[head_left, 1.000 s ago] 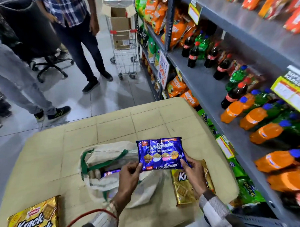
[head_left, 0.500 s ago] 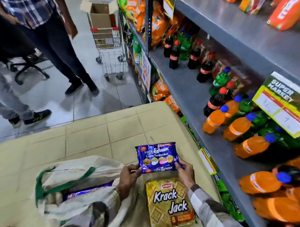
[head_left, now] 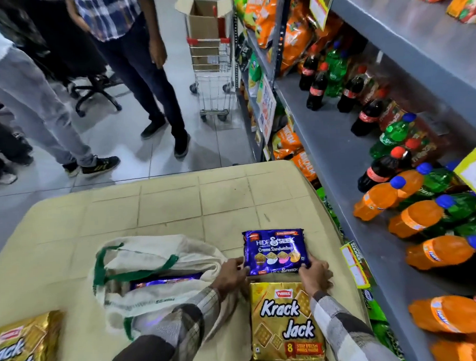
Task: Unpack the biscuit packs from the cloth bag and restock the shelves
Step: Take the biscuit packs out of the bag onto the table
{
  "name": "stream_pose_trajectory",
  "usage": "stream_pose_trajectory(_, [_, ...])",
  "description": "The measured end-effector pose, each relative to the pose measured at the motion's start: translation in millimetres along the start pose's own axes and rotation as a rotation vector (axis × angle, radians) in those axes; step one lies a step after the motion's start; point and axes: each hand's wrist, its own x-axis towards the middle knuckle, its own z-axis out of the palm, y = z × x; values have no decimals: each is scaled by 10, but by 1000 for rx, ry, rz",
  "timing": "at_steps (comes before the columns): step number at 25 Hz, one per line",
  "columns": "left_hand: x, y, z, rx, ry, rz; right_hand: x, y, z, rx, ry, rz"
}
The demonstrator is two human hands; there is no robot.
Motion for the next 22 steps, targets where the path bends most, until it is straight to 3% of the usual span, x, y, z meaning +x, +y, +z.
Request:
stream_pose_trajectory(4, [-392, 36, -560, 23, 191, 116, -420, -436, 98, -54, 72, -386])
stream_pose_trajectory(7, [-786, -326, -1038, 261, 327, 214, -1082, -803, 404, 55, -180, -731])
stream_pose_trajectory(11, [-1145, -1078, -1525, 748, 408, 221, -1829, -1022, 989, -190, -551, -959])
stream_pose_trajectory(16, [-1545, -1537, -1778, 827, 305, 123, -2091, -775, 1349, -664, -562, -952])
stream_pose_trajectory(22, [-1735, -1716, -1742, 714, 228, 8, -2249, -605, 1318, -704, -520, -827])
